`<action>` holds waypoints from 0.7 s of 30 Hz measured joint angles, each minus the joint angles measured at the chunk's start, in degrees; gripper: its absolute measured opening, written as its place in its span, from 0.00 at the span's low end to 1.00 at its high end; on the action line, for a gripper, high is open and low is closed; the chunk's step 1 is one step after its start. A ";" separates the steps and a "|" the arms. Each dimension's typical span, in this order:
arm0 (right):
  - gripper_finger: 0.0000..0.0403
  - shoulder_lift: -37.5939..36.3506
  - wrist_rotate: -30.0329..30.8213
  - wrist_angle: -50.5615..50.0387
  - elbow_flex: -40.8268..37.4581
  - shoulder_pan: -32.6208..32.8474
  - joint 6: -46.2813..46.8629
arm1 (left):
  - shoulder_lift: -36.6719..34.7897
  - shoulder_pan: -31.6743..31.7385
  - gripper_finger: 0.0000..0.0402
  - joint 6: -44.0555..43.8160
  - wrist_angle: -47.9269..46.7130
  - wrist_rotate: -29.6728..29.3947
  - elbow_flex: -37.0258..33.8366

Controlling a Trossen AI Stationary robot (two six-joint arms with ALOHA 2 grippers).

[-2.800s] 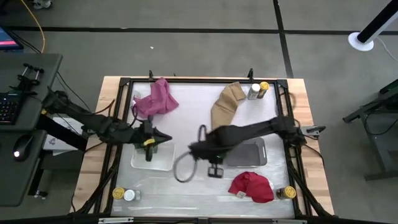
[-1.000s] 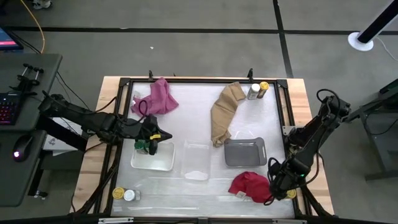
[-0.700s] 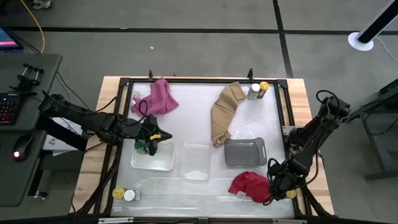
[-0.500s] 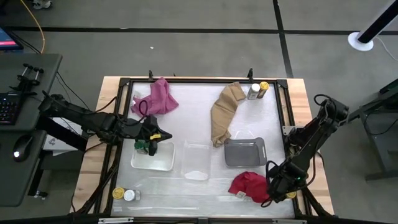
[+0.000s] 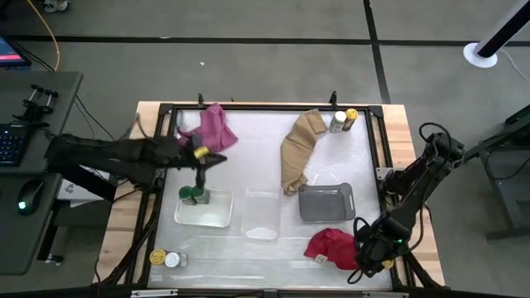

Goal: Sort spices by type
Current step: Put the bottom right yellow seasoning bottle into the black bin

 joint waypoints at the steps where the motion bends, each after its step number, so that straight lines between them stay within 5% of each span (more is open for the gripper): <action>1: 0.54 0.00 0.83 -1.20 1.81 -0.17 -0.01 | -0.90 1.45 0.00 1.73 -0.26 0.99 1.07; 8: 0.54 -0.07 9.97 -5.98 17.64 -3.19 -1.13 | -5.00 9.91 0.00 11.64 -3.17 1.96 4.12; 14: 0.54 -0.13 22.44 -16.22 26.31 -10.64 -2.78 | -2.58 15.06 0.00 11.97 -2.93 3.50 2.34; 21: 0.54 0.39 21.09 -29.42 26.68 -27.47 -18.53 | 4.27 16.05 0.00 5.95 0.79 14.60 -0.64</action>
